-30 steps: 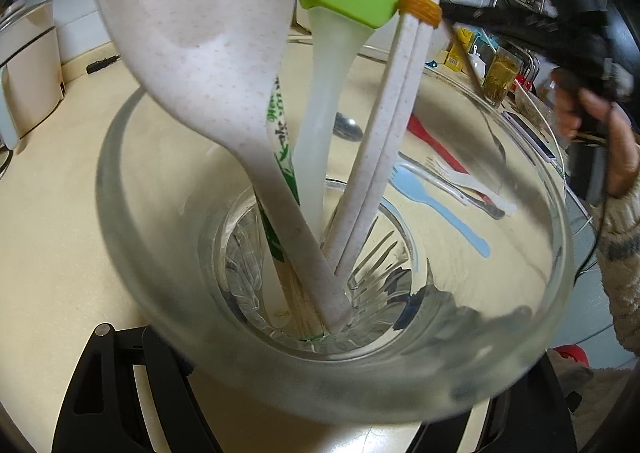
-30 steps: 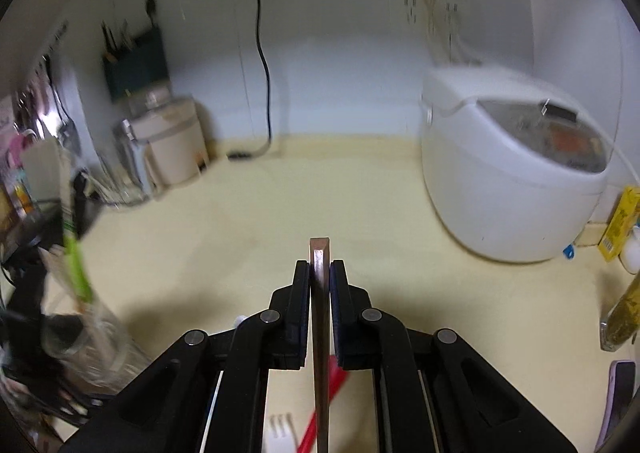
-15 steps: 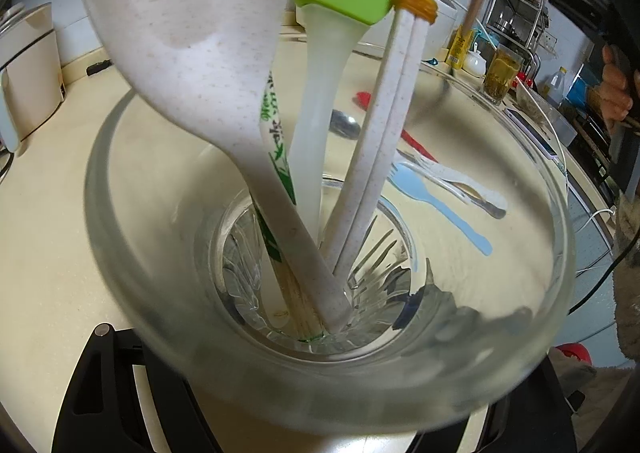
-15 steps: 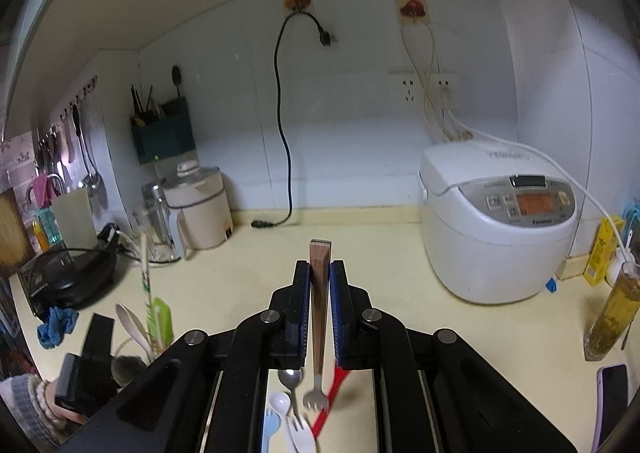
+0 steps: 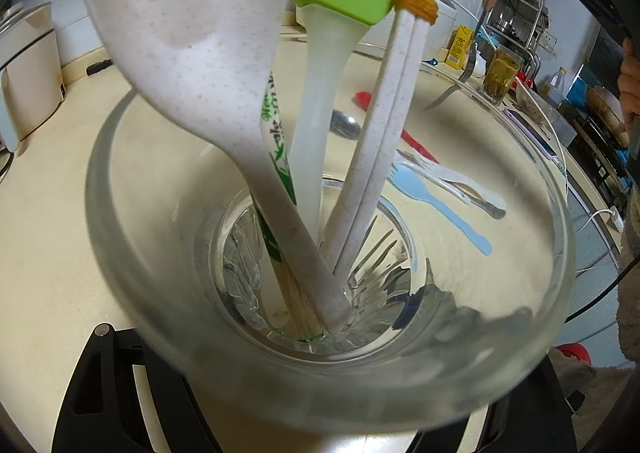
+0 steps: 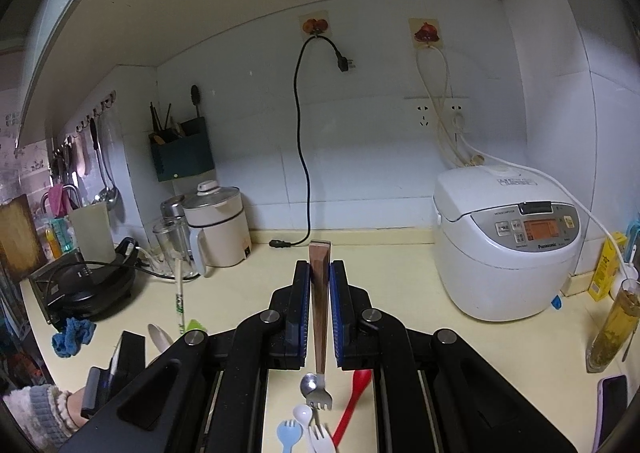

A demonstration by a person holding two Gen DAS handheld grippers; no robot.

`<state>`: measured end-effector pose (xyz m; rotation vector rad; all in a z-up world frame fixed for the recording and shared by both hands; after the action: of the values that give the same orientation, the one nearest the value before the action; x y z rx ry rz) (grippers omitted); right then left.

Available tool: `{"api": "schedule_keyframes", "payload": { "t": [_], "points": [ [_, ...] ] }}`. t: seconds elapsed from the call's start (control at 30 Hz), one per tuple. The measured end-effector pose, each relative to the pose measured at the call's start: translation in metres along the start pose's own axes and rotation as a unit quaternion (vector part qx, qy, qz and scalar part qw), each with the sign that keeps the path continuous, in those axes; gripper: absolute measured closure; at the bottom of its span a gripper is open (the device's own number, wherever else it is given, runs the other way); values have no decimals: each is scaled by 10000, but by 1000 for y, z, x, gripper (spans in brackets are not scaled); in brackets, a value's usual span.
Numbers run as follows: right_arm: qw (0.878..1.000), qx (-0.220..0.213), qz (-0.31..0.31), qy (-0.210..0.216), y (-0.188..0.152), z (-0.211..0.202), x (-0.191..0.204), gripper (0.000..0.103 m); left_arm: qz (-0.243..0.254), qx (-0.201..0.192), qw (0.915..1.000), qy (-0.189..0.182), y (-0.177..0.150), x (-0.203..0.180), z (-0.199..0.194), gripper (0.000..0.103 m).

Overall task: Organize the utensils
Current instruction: 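Carry the fork over the glass and lower it in while the left tool holds the glass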

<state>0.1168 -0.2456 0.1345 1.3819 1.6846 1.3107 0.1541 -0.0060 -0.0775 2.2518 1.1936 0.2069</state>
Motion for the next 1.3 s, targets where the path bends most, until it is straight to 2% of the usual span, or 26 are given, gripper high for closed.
{"api": "schedule_keyframes", "payload": {
  "t": [0.4, 0.87, 1.0, 1.3],
  "points": [
    [9992, -310, -126, 231, 19, -29, 21, 93, 0, -1, 10000, 1, 0, 0, 0, 20],
    [9920, -673, -378, 994, 53, -53, 75, 93, -6, -4, 10000, -9, 0, 1, 0, 20],
    [9899, -647, -438, 1180, 54, -49, 91, 93, -7, -4, 10000, -10, 1, -2, 2, 20],
    [9883, -184, -432, 1453, 30, -15, 116, 93, -15, -7, 10000, -21, 2, -1, 0, 20]
  ]
}}
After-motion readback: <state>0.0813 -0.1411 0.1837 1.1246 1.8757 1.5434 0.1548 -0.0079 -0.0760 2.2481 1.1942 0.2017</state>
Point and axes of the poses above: each gripper's, at about its wrist camera, not at the fingertips, and z roughly the way its jaws point, x to its left, y to its top, the point moved 5 cm from there along z, roughly the way its jaws point, and after that the axes turned 4 degrees about x, right-handed, at the moved point
